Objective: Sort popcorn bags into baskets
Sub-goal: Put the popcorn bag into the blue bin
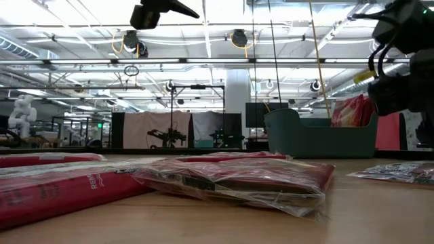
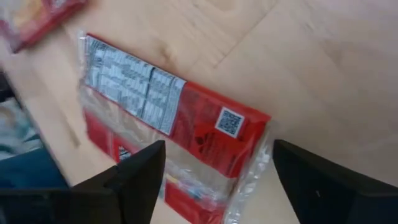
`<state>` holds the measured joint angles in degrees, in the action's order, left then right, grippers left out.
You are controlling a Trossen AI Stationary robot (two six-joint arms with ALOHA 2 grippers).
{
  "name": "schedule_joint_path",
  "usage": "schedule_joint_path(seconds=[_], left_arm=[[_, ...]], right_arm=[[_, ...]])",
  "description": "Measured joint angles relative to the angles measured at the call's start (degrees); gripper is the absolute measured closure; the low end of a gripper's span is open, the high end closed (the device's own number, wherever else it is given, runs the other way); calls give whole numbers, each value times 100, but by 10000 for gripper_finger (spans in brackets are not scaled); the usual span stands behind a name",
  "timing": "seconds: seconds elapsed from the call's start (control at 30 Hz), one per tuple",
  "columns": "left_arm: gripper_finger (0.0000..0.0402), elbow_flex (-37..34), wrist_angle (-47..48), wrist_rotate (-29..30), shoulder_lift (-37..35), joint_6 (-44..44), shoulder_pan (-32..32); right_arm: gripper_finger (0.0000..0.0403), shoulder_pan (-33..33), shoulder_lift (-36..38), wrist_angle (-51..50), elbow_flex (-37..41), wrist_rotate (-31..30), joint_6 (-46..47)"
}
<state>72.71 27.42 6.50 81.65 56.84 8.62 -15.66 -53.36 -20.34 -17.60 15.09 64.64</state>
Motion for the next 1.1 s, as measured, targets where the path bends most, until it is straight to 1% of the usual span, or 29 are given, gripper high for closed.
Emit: schedule_joint_path(seconds=[0.1,0.2,0.3,0.47,0.5,0.53,0.6,0.73,0.93,1.03,1.1], left_arm=[[245,-1,35,69,0,-15,0],[245,-2,58,201,0,-15,0],[245,-2,91,314,0,-53,-2],[245,-2,87,428,0,-205,-13],[245,-2,87,431,0,-218,-25],[245,-2,87,435,0,-232,-31],[245,-2,87,466,0,-234,-33],[245,-2,82,631,0,-257,-33],[245,-2,6,841,43,-271,-33],[244,-2,-241,990,153,-215,7],[244,18,-812,1014,357,-274,20]], right_arm=[[146,4,-3,226,138,-9,105],[191,4,-9,276,191,-35,194],[249,2,-14,255,203,-128,354],[365,2,-29,446,225,-169,522],[383,2,-32,566,229,-180,520],[392,2,-38,693,229,-181,525],[393,4,-34,946,231,-181,676],[401,22,-31,1993,233,-239,976],[402,54,-26,3405,223,-1074,1323],[402,182,-27,3644,223,-1139,1554],[403,255,-19,3770,223,-1143,1628]])
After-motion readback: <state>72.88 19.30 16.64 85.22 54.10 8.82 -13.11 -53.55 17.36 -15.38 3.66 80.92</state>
